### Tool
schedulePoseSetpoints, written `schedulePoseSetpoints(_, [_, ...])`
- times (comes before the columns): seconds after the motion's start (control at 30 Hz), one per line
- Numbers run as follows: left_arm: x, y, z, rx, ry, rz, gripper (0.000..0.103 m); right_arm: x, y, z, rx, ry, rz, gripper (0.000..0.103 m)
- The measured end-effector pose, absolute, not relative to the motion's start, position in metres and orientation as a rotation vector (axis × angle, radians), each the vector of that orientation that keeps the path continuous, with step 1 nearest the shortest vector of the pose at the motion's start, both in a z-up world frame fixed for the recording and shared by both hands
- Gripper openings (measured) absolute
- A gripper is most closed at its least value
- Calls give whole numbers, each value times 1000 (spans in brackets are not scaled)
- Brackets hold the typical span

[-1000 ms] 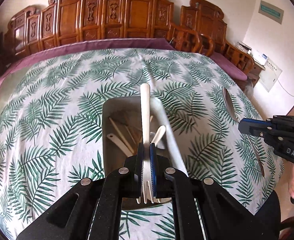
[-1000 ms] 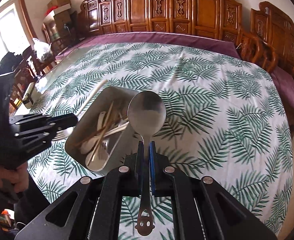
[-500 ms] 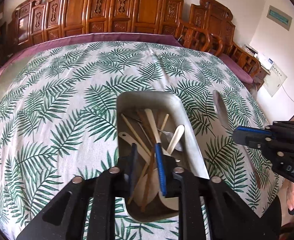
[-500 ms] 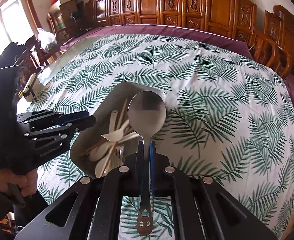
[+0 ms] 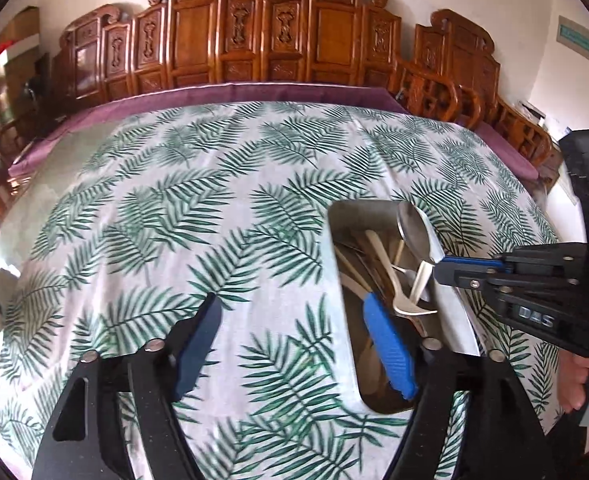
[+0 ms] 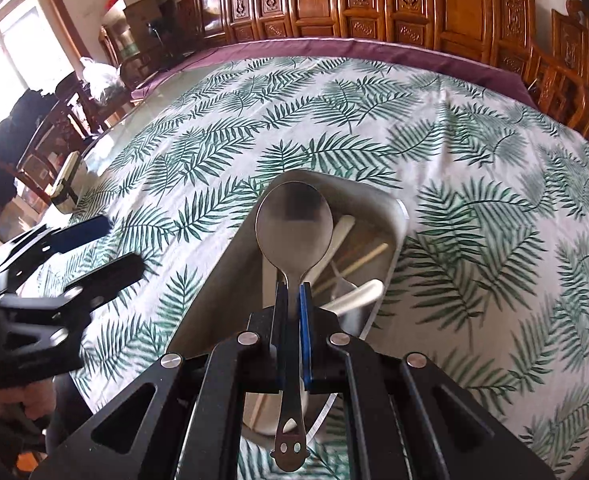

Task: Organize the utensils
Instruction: 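Lower the metal spoon into the grey tray with the right tool and open it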

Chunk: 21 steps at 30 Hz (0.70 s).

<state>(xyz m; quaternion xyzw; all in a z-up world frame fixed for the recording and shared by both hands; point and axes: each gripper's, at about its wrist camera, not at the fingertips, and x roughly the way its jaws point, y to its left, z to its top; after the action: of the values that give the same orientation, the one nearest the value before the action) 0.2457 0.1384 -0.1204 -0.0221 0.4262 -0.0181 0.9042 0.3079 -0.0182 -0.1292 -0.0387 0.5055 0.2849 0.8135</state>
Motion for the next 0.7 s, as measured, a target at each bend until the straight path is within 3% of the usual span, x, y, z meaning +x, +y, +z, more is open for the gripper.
schedulePoseSetpoints(0.13, [238, 149, -113, -25, 861, -14, 82, 315, -4, -136, -95, 1084, 601, 7])
schedulePoseSetpoints(0.7, [216, 162, -96, -35, 809, 30, 84, 328, 2, -144, -91, 1067, 533, 9])
